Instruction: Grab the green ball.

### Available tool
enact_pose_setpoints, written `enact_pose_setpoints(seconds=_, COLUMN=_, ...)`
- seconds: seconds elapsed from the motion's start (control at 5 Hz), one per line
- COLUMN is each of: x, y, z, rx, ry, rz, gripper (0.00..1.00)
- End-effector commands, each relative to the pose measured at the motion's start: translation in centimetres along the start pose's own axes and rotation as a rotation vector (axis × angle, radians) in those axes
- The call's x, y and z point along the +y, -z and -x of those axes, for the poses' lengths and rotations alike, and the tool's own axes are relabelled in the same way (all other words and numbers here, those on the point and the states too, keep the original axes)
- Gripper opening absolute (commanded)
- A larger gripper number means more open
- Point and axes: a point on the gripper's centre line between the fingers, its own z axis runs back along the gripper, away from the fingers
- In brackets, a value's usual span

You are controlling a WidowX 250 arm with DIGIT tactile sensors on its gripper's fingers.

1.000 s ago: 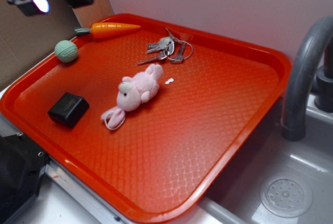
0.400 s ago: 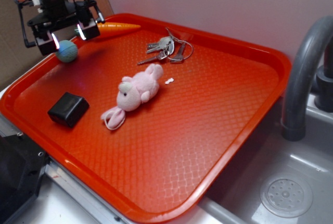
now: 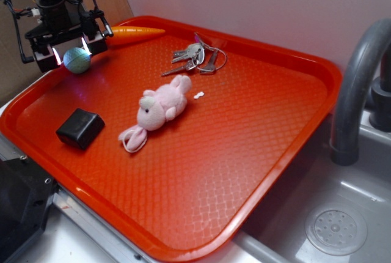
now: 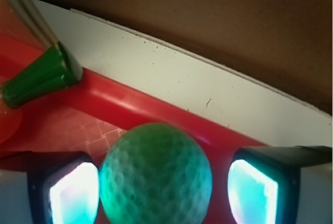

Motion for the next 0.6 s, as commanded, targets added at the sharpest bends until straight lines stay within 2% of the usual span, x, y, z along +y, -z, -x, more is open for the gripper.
enact_pose_setpoints(seconds=0.0, x=1.73, y=-0.05, z=-1.66, rx=-0.023, ry=0.02, rz=0.036, gripper=0.0)
enact_pose_setpoints(seconds=0.2, x=1.55, y=0.01, z=-1.3, rx=-0.018, ry=0.06, rz=0.034, gripper=0.0)
enact_pose_setpoints(seconds=0.4, x=1.35, y=-0.87, z=-0.96, rx=-0.011, ry=0.102, rz=0.061, gripper=0.0)
